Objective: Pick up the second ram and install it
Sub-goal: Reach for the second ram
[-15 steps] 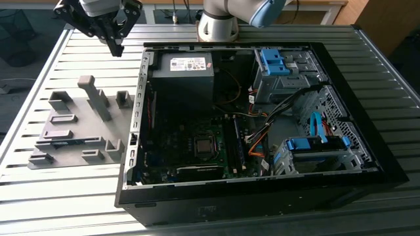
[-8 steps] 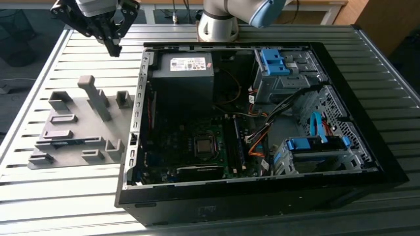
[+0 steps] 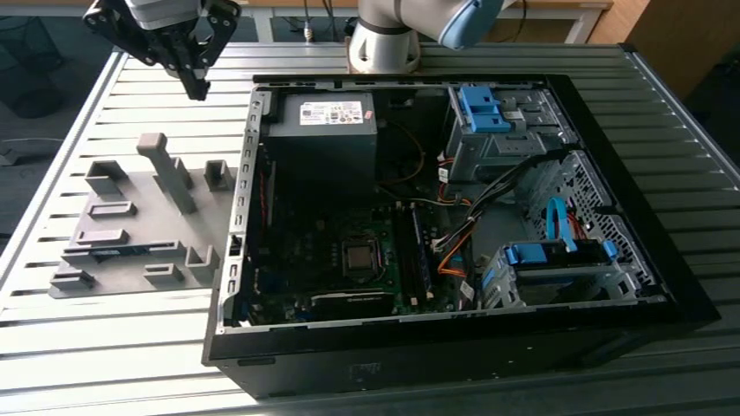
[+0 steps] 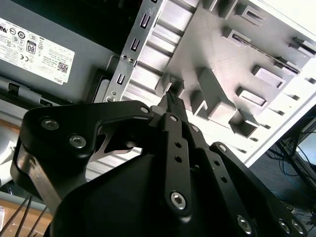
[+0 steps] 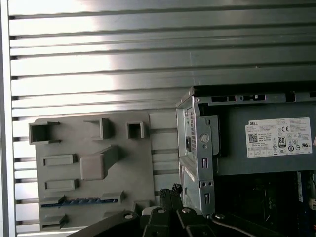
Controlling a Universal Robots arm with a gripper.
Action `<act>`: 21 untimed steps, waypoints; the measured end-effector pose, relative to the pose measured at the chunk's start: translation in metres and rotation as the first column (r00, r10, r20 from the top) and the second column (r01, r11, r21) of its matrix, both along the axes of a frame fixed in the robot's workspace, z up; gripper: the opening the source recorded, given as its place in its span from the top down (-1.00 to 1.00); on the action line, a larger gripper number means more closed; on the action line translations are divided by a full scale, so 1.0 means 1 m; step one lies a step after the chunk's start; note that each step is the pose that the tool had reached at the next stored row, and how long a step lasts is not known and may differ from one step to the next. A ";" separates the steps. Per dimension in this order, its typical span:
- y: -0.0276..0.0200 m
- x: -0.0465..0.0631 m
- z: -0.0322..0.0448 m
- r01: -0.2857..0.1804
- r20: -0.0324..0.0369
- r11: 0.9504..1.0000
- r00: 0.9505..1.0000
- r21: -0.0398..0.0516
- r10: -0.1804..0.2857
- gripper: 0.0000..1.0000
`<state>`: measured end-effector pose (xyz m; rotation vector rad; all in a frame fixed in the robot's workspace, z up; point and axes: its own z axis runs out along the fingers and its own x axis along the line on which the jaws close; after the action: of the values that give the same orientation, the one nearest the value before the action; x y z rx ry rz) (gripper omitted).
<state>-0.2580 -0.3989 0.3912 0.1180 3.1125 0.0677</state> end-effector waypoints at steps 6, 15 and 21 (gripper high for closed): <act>0.0000 -0.004 -0.0001 0.000 0.000 1.000 1.000 0.000 0.000 0.79; 0.0000 -0.010 -0.0002 0.000 0.000 1.000 1.000 0.000 0.000 0.79; 0.0000 -0.014 -0.0002 0.000 0.000 1.000 1.000 0.000 0.000 0.79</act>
<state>-0.2717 -0.3989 0.3910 0.1180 3.1125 0.0677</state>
